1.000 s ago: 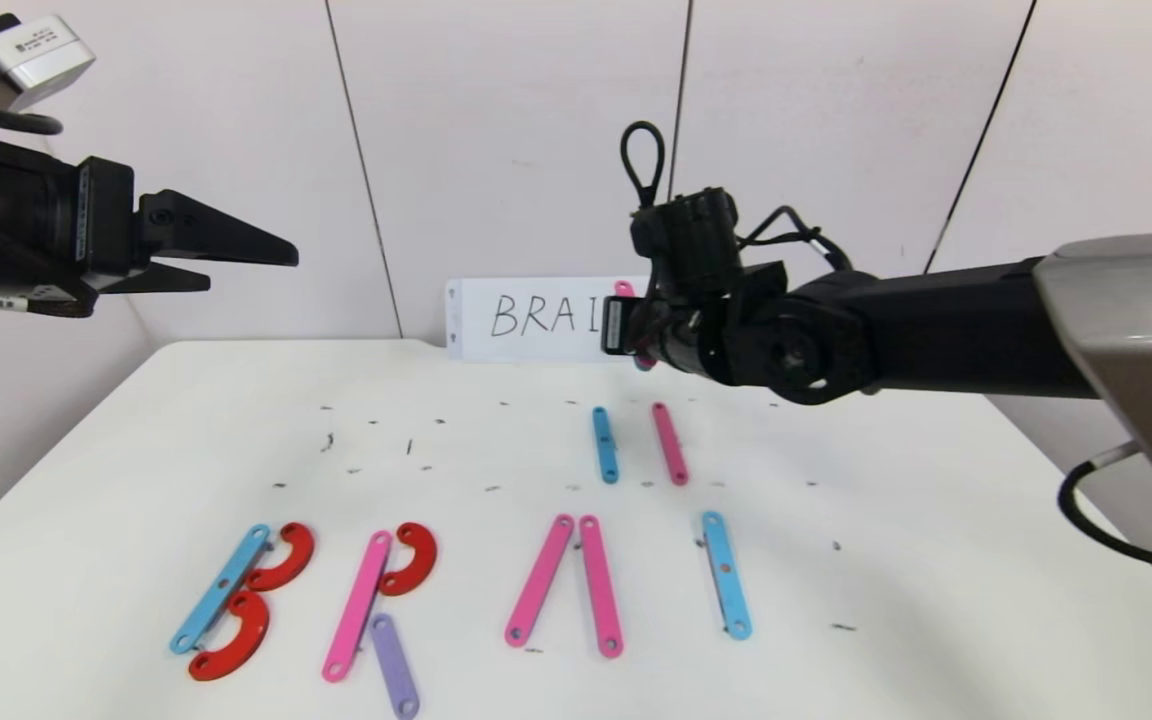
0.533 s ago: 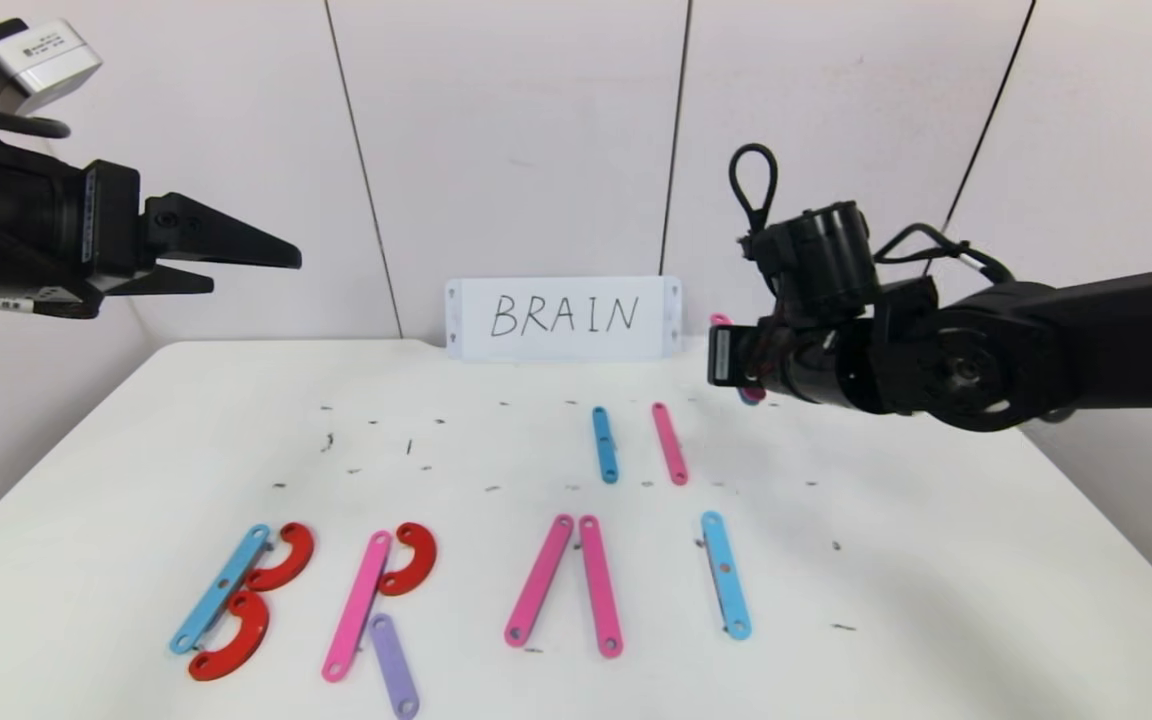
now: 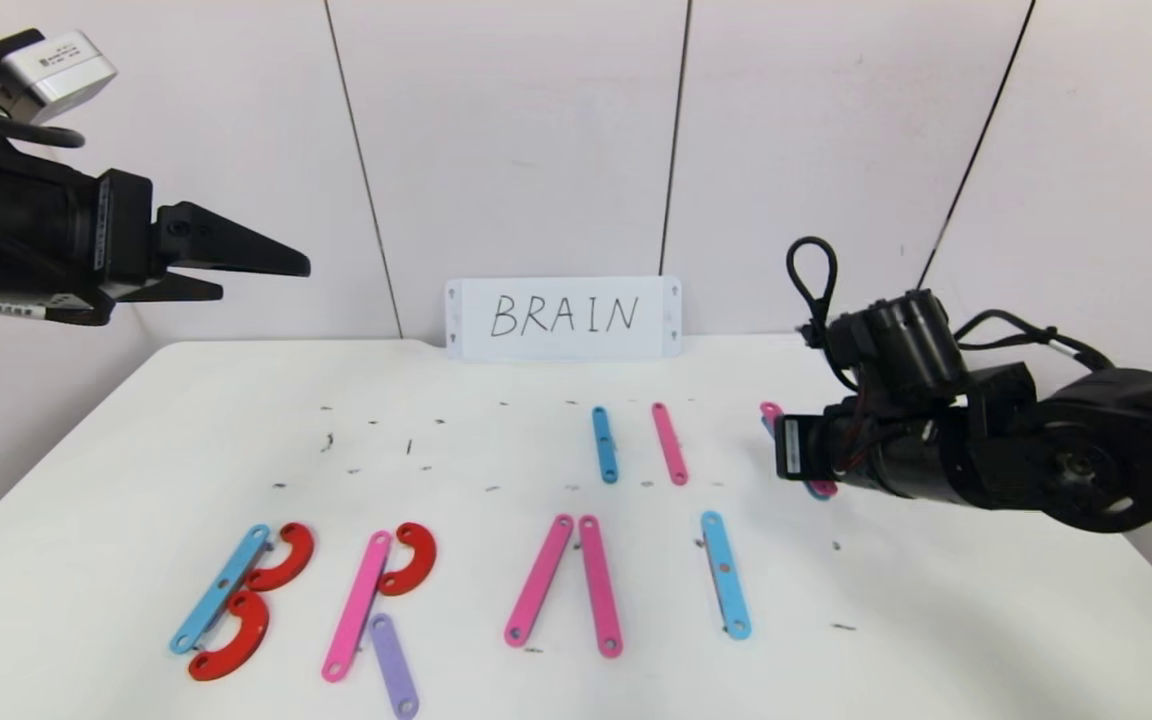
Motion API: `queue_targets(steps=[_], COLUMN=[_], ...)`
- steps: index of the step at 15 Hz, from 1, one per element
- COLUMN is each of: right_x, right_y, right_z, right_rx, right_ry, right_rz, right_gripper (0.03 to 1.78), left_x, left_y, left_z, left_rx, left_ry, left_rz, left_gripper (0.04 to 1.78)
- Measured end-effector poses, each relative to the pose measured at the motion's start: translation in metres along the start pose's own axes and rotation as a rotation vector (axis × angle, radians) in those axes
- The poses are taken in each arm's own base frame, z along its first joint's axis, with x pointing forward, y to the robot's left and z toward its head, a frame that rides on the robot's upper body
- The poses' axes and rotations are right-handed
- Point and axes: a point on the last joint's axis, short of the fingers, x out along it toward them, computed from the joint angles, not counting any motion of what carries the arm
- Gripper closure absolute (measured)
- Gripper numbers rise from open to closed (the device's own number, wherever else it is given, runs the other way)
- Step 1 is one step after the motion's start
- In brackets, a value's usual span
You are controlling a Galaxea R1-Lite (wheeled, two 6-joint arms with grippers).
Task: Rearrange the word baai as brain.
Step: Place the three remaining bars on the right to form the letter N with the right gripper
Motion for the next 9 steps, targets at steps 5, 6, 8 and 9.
queue_targets(steps=[5, 6, 8, 9], right_x=[0.01, 0.011, 0.014, 0.015], right_y=[-0.008, -0.01, -0.011, -0.012], right_z=[-0.031, -0.037, -0.05, -0.055], right_rx=[-0.005, -0.01, -0.019, -0.022], right_ry=[0.009, 0.031, 0.07, 0.078], right_rz=[0.001, -0.006, -0.014, -0.016], right_gripper=[1.51, 1.51, 1.51, 1.51], left_x=[0.001, 0.001, 0.001, 0.001], left_y=[0.0, 0.0, 0.0, 0.0], left_z=[0.0, 0.0, 0.0, -0.001], left_rx=[-0.001, 0.0, 0.0, -0.001], left_ry=[0.003, 0.003, 0.003, 0.004], left_rz=[-0.002, -0.002, -0.002, -0.002], left_gripper=[0.09, 0.09, 0.09, 0.09])
